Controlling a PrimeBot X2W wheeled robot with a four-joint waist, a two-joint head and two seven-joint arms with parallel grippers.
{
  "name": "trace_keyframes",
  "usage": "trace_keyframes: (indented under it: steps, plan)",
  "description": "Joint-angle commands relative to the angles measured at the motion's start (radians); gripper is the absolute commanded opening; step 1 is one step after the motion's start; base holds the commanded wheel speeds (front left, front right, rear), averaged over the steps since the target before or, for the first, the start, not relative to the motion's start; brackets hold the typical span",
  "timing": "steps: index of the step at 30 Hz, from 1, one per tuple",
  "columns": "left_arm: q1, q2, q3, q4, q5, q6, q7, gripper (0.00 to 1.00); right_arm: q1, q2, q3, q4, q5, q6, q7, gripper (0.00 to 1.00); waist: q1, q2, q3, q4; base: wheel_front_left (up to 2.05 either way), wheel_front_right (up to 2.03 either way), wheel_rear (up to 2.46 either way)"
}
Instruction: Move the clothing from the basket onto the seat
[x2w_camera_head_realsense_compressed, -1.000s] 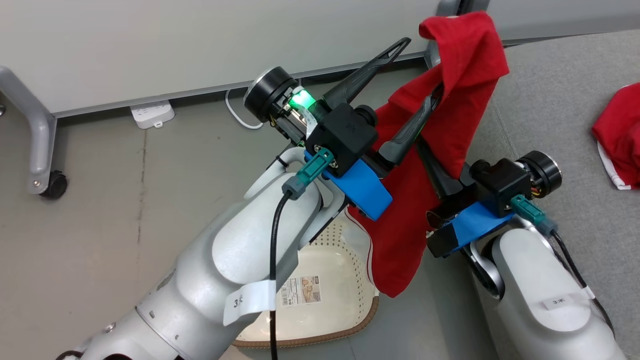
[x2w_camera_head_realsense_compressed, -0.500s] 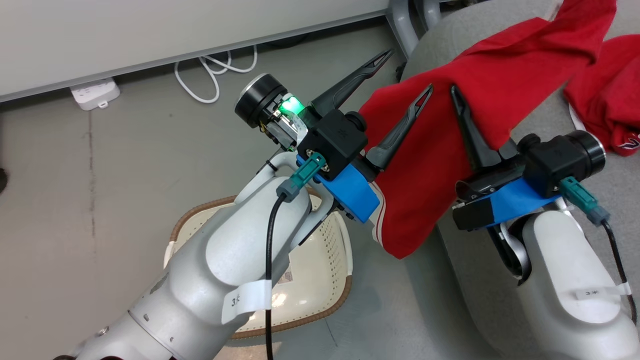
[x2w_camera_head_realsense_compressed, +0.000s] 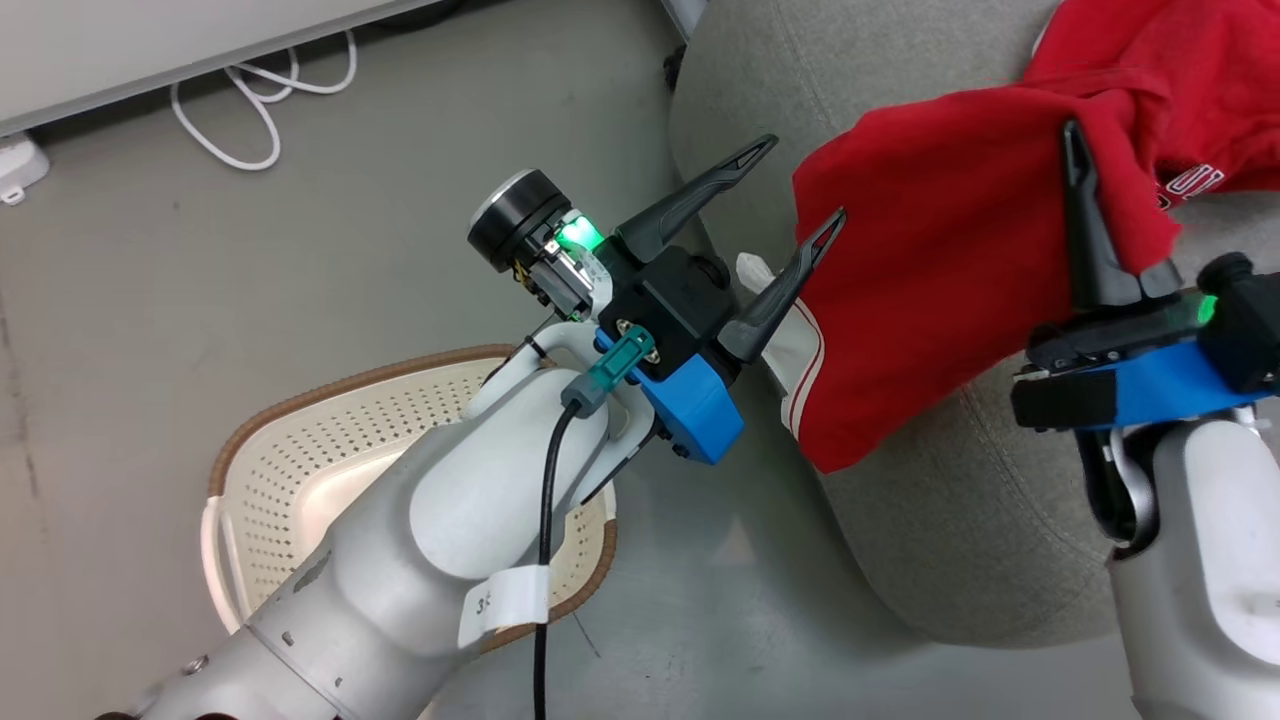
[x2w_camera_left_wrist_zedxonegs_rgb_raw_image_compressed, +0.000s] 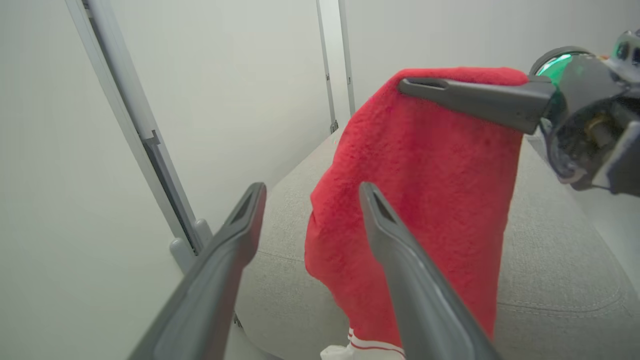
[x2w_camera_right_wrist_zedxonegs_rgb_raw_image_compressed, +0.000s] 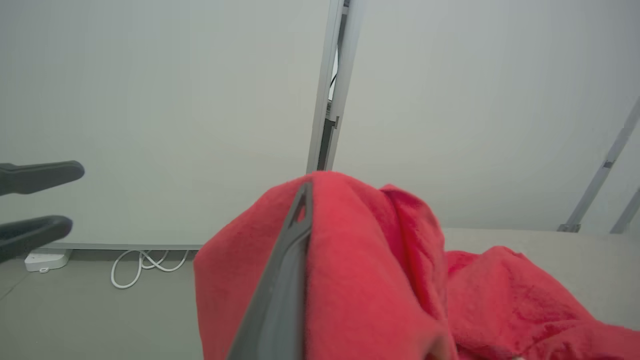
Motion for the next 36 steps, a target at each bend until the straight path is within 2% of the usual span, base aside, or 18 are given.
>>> trace_keyframes:
  steps: [1,9,16,30,36]
  plan:
    - [0.008,0.006,-0.008,0.006,0.002,-0.005,0.0,1.0,0.019,0.003,-0.027,-0.017,-0.002,0.0,-0.001,0.0,-0.0001,-0.0001,0.026,-0.035,0.0,0.0,0.0]
    - [0.01,0.01,-0.047,0.022,0.001,-0.011,0.004,1.0,0.078,0.009,-0.152,-0.072,-0.012,0.0,-0.001,0.0,-0.0001,-0.0001,0.053,-0.096,0.0,0.0,0.0]
    - [0.002,0.003,-0.078,0.029,-0.005,-0.016,0.008,1.0,0.14,0.02,-0.227,-0.1,-0.019,0.0,-0.001,0.0,-0.0001,-0.0001,0.069,-0.12,0.0,0.0,0.0]
    - [-0.004,-0.005,-0.102,0.039,-0.02,-0.016,0.004,1.0,0.163,0.039,-0.231,-0.094,-0.021,0.0,-0.001,0.0,-0.0001,-0.0001,0.065,-0.119,0.0,0.0,0.0]
    - [0.002,-0.003,-0.094,0.037,-0.028,-0.005,0.0,1.0,0.078,0.006,-0.223,-0.121,-0.021,0.0,-0.001,0.0,-0.0001,-0.0001,0.067,-0.116,0.0,0.0,0.0]
